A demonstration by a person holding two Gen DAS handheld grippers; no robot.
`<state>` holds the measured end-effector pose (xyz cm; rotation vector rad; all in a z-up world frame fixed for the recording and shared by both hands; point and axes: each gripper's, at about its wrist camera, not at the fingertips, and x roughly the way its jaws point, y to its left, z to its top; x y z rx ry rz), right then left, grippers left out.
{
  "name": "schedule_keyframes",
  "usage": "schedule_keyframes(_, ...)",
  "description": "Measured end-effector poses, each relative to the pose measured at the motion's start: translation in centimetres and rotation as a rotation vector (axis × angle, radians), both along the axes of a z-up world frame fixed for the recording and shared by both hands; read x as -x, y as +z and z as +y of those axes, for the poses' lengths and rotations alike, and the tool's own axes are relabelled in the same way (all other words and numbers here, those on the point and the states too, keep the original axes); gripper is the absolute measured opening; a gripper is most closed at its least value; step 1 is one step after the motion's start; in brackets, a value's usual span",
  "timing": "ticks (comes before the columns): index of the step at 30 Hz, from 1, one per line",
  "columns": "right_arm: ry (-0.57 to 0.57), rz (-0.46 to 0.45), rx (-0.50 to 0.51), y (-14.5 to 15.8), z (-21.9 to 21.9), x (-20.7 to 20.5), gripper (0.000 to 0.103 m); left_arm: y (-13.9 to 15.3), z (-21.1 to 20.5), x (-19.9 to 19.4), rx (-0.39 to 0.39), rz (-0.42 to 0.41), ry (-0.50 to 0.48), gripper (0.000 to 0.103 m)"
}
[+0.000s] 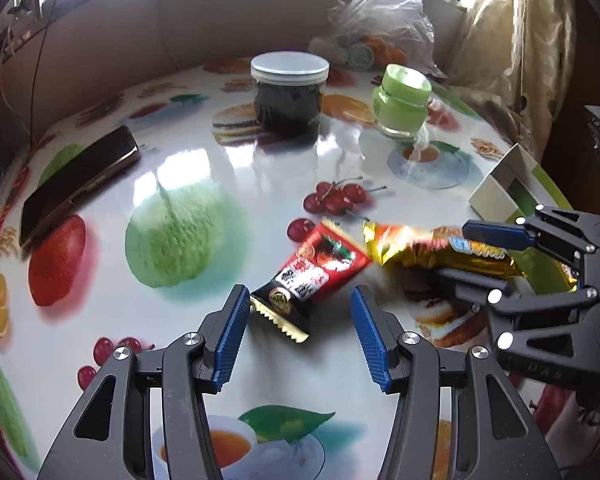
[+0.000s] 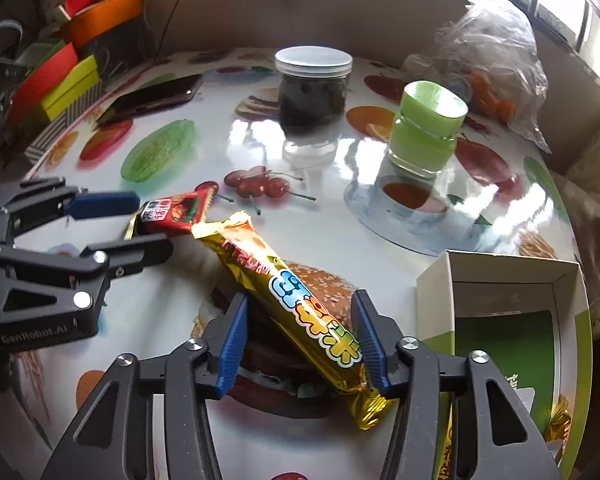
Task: Organize snacks
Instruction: 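Grasp the long gold wafer bar with the right tool, then grasp the red egg-roll packet with the left tool while the right tool holds the wafer bar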
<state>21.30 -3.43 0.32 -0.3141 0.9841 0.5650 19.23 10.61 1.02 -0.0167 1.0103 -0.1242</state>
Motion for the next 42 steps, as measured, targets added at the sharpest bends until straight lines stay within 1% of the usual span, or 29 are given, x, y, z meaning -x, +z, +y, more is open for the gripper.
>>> schedule_keyframes(2, -0.011, -0.005, -0.004, 0.1, -0.2, 0.0, 0.035, -0.1, 0.0, 0.2, 0.004, -0.003, 0.008, 0.054)
schedule_keyframes(5, 0.006, 0.018, -0.027, 0.0, -0.1, 0.2, 0.028, 0.0, -0.3, 0.6, 0.035, -0.003, -0.007, 0.054)
schedule_keyframes(8, 0.018, 0.021, -0.04, 0.1, 0.2, 0.7, 0.024, 0.0, -0.4, 0.8, 0.041, -0.005, -0.007, 0.054)
schedule_keyframes(9, 0.018, 0.023, -0.045, 0.0, 0.3, 0.8, 0.023, 0.1, -0.3, 0.8, 0.036, -0.008, -0.002, 0.054)
schedule_keyframes(11, 0.015, 0.023, -0.049, 0.0, 0.4, 0.9, 0.022, 0.6, 0.0, 1.0, 0.003, -0.036, 0.033, 0.054)
schedule_keyframes(13, 0.014, 0.031, -0.063, 0.0, 0.4, 1.0, 0.022, 1.0, 0.6, 0.9, 0.02, -0.048, 0.046, 0.054)
schedule_keyframes(16, 0.013, 0.031, -0.068, 0.0, 0.5, 1.1, 0.022, 1.1, 1.0, 0.2, 0.026, -0.041, 0.06, 0.054)
schedule_keyframes(20, 0.004, 0.033, -0.07, 0.0, 0.5, 1.2, 0.022, 0.5, 0.3, -0.4, 0.039, -0.024, 0.025, 0.054)
schedule_keyframes(22, 0.009, 0.034, -0.07, 0.0, 0.7, 1.3, 0.022, 0.1, 0.0, -0.7, 0.035, -0.007, 0.034, 0.054)
schedule_keyframes(27, 0.012, 0.039, -0.077, 0.0, 0.8, 1.3, 0.022, -0.2, -0.5, -1.1, 0.037, -0.005, 0.034, 0.054)
schedule_keyframes(29, 0.012, 0.037, -0.075, 0.0, 0.8, 1.4, 0.022, -0.2, -0.5, -1.3, 0.025, -0.007, 0.043, 0.054)
schedule_keyframes(35, 0.009, 0.038, -0.079, 0.0, 0.8, 1.4, 0.022, -0.2, -0.5, -1.4, 0.032, -0.012, 0.06, 0.053)
schedule_keyframes(36, 0.009, 0.037, -0.079, 0.1, 0.8, 1.4, 0.022, -0.3, -0.5, -1.3, 0.025, -0.014, 0.06, 0.053)
schedule_keyframes(38, 0.004, 0.038, -0.083, 0.1, 0.7, 1.4, 0.022, -0.2, -0.7, -1.2, 0.004, -0.019, 0.059, 0.041)
schedule_keyframes(40, 0.001, 0.039, -0.087, 0.1, 0.7, 1.4, 0.022, -0.2, -0.7, -1.1, -0.001, -0.022, 0.059, 0.038)
schedule_keyframes(41, -0.001, 0.039, -0.089, 0.1, 0.6, 1.4, 0.022, -0.2, -0.7, -1.1, 0.002, -0.022, 0.06, 0.031)
schedule_keyframes(42, -0.003, 0.039, -0.091, 0.2, 0.6, 1.4, 0.022, -0.2, -0.7, -1.1, 0.007, -0.022, 0.062, 0.03)
